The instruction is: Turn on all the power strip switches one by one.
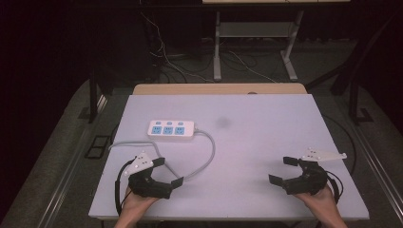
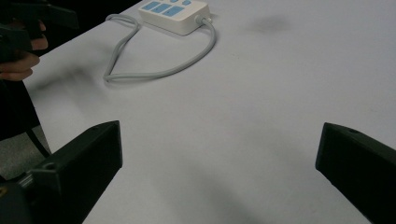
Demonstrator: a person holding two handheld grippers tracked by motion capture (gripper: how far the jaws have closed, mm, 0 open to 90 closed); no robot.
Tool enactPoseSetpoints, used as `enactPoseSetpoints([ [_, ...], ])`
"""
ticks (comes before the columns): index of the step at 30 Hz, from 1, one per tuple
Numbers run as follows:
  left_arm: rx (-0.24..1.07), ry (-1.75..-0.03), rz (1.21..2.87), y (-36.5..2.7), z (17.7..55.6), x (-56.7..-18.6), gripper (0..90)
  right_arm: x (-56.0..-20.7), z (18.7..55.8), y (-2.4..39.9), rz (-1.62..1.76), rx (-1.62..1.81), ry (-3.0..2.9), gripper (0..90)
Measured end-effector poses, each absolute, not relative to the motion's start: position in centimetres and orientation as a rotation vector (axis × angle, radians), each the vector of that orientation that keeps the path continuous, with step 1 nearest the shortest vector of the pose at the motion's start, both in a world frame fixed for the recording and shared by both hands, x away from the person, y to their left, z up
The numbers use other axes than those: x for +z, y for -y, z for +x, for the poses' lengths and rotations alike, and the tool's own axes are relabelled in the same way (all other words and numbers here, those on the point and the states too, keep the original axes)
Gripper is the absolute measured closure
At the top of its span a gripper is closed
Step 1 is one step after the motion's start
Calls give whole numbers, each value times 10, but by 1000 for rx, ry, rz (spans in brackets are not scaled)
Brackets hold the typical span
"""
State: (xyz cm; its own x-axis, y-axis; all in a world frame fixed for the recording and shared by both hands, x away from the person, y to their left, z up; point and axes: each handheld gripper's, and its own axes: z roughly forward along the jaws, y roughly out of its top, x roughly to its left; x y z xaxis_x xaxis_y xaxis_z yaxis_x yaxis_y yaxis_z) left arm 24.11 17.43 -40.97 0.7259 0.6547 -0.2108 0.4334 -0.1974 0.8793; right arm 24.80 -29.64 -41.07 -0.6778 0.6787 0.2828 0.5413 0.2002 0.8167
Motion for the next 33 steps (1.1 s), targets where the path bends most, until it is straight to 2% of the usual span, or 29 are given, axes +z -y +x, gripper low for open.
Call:
enactPoseSetpoints([
  [33,190,-846,1910,-180,277,-371,0,-413,248,298,1209,1465,-2312,5],
])
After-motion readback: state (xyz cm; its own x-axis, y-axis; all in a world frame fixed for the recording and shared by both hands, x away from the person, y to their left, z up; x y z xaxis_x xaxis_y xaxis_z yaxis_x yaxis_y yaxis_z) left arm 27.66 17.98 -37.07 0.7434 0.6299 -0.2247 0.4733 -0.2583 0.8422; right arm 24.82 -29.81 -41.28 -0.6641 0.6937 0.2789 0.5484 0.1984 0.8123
